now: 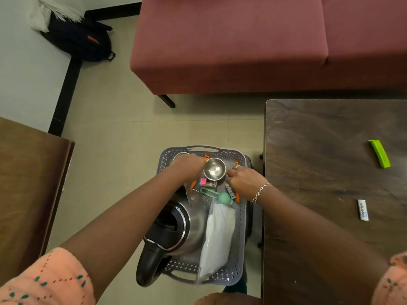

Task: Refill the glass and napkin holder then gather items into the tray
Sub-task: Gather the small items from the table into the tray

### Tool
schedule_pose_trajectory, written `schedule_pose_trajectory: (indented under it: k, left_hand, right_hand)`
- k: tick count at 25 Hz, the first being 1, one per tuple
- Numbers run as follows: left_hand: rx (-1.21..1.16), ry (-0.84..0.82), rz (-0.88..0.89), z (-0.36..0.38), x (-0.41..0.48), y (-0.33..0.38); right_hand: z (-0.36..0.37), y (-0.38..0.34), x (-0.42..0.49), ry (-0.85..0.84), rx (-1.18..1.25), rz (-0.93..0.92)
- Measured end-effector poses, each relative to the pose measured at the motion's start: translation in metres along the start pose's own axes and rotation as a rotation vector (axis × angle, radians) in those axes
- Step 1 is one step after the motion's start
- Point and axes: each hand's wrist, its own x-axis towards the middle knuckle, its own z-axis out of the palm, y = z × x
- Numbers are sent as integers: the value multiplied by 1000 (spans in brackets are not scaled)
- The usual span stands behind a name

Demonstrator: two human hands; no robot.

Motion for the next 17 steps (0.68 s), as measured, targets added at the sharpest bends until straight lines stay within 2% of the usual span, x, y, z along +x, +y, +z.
schedule_pose_trajectory:
  k: [3,7,10,17]
  left_hand:
    - [-36,154,-12,-22,-12,24]
    - [-139,279,34,-38,-28,75]
    - [-196,327,98,-37,-30,121]
    - [-356,437,165,-5,-13,222]
  right_hand:
    - [5,7,-20,122,95,32]
    - [7,17,-73,317,221,228]
    - [13,32,-135,352,274,345]
    - [32,98,-271,411,191,647]
